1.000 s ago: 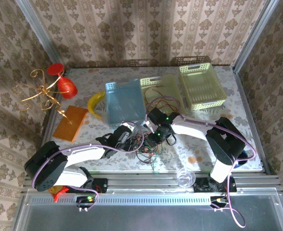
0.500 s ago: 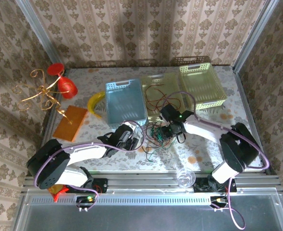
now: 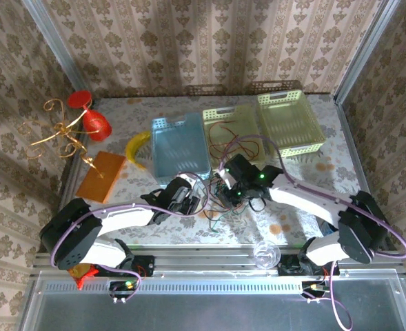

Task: Untangle the cables

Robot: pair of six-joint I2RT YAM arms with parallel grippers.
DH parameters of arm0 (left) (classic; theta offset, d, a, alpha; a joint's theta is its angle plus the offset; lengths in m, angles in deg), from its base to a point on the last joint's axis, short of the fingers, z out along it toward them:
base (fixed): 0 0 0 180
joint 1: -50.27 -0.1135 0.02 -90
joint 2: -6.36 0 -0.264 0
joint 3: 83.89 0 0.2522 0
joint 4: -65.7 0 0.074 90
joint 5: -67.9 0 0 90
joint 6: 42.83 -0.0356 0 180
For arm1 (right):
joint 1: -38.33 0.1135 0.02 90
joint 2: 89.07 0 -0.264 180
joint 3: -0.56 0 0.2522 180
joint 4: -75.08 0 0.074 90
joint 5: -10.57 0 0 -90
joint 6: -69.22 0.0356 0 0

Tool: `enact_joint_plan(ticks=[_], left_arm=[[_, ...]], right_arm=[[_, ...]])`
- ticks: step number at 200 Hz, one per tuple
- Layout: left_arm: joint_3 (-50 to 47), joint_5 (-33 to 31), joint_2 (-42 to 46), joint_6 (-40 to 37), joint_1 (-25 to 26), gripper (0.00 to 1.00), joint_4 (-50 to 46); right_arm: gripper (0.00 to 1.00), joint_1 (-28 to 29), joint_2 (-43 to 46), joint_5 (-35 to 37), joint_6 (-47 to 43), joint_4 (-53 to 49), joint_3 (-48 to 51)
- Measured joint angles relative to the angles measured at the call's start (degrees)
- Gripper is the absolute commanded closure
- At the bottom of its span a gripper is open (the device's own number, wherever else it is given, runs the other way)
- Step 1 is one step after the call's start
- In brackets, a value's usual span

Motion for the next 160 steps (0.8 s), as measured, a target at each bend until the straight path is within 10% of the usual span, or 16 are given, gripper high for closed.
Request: enact_joint_plan(ticks=[160], left_arm=[[0.15, -0.07, -0.04, -0.09, 0.02, 0.24, 0.17]], right_arm=[[0.63, 0.72, -13.33, -0.22, -0.22, 0.59, -3.04]])
